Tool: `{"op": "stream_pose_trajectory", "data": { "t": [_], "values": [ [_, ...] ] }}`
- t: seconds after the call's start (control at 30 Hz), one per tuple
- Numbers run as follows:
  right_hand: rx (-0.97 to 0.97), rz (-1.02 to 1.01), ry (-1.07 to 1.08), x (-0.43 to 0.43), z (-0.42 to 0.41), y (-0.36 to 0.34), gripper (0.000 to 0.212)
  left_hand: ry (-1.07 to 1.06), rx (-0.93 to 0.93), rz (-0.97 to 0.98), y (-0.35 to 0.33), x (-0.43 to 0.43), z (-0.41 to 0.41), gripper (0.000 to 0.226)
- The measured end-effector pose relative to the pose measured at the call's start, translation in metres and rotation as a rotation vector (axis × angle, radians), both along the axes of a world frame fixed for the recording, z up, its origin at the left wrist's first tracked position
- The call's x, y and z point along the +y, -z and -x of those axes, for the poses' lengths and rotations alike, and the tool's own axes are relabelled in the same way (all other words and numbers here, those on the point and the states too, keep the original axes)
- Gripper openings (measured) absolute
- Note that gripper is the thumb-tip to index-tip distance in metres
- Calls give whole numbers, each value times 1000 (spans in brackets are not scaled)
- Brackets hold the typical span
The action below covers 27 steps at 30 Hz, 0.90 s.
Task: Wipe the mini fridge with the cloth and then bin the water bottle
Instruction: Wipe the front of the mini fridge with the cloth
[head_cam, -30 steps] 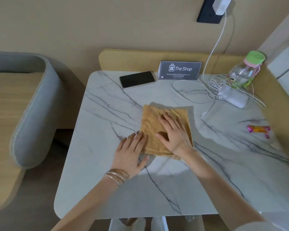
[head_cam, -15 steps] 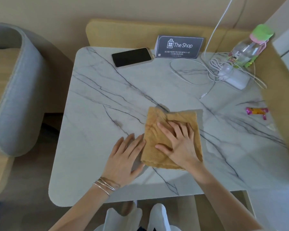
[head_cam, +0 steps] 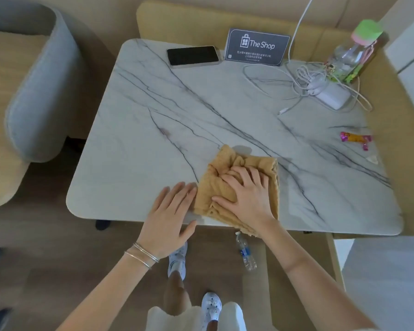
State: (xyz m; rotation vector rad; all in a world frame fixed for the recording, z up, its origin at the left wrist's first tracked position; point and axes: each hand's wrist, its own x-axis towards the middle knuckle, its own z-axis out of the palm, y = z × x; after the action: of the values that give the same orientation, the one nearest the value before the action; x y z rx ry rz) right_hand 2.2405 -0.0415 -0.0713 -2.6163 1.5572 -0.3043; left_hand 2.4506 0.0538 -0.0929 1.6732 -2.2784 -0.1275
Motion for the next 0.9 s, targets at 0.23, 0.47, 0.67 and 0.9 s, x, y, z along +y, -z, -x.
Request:
{"op": "stream_pose_trajectory", "data": {
  "t": [0.23,0.47,0.67,0.9],
  "values": [
    [-192,167,-59,39,32,-9,34,-47,-82,-20,-22,59,24,63],
    [-235,149,12,126,105,-43,42,26,-24,42,-45,100,61,58],
    [-227,45,133,181,137,-36,34,135,-34,13,-28,121,80,57],
    [-176,37,222,210,149,21,34,186,-104,-7,19,127,93,58]
  ]
}}
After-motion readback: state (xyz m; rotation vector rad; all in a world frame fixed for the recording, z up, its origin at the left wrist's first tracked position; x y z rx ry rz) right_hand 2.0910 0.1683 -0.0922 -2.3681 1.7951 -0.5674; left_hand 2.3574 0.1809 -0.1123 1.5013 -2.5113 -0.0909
